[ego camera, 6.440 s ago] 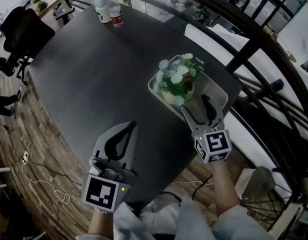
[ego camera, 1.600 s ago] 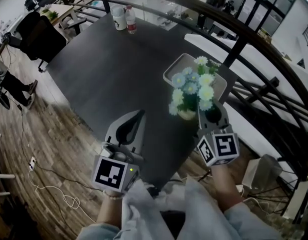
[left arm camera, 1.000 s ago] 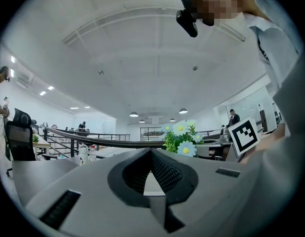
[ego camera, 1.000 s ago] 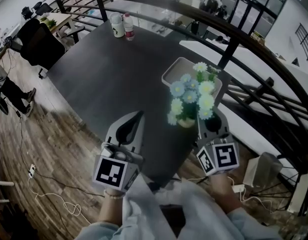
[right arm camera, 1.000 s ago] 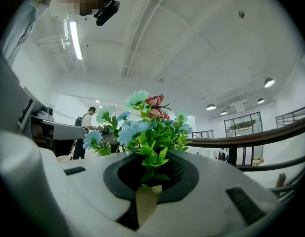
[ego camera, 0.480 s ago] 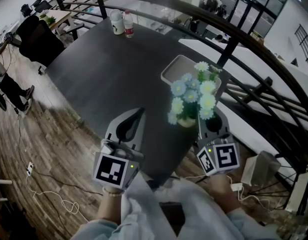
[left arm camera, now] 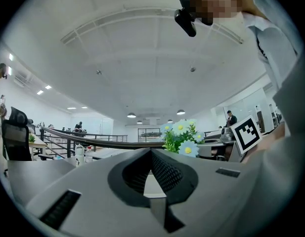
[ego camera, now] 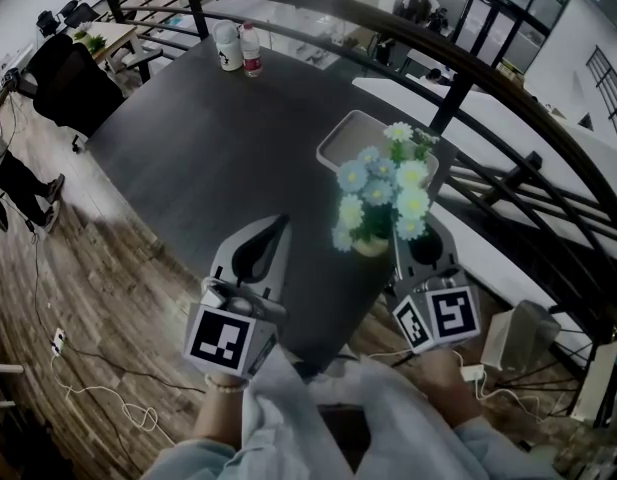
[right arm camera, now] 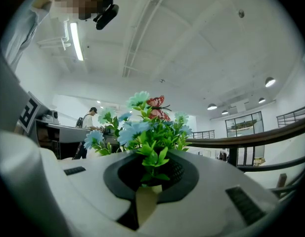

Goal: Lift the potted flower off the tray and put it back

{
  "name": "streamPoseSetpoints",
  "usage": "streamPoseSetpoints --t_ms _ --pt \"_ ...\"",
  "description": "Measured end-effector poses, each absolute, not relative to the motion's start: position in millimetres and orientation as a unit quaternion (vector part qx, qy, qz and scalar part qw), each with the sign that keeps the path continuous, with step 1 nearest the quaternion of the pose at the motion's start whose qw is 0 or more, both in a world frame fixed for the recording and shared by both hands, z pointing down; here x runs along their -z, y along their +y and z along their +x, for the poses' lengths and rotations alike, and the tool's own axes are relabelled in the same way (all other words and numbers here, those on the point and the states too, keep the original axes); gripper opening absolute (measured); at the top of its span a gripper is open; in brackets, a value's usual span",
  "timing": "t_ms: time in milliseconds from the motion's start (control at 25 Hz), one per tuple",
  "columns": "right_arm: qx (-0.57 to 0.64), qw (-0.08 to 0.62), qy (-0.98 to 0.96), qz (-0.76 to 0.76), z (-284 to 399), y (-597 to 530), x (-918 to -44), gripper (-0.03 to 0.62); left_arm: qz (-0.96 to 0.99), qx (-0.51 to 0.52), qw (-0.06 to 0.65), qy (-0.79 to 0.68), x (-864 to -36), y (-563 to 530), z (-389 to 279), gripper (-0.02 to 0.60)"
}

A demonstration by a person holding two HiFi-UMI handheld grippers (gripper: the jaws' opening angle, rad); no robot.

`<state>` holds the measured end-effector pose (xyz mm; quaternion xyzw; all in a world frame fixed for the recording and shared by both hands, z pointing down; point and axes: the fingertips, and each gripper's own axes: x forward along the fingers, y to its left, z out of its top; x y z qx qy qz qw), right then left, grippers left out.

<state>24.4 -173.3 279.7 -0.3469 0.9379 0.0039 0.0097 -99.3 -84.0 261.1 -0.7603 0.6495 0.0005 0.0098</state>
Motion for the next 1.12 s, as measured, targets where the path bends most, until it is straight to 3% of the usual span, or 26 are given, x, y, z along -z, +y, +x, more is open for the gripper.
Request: streamPoseSetpoints --t_ms 1120 --pt "0.009 0.008 0.944 -0.329 23.5 -241.6 -311.3 0.029 -0.737 0.011 0.001 0.676 -269.5 -117.3 -100.9 -0.002"
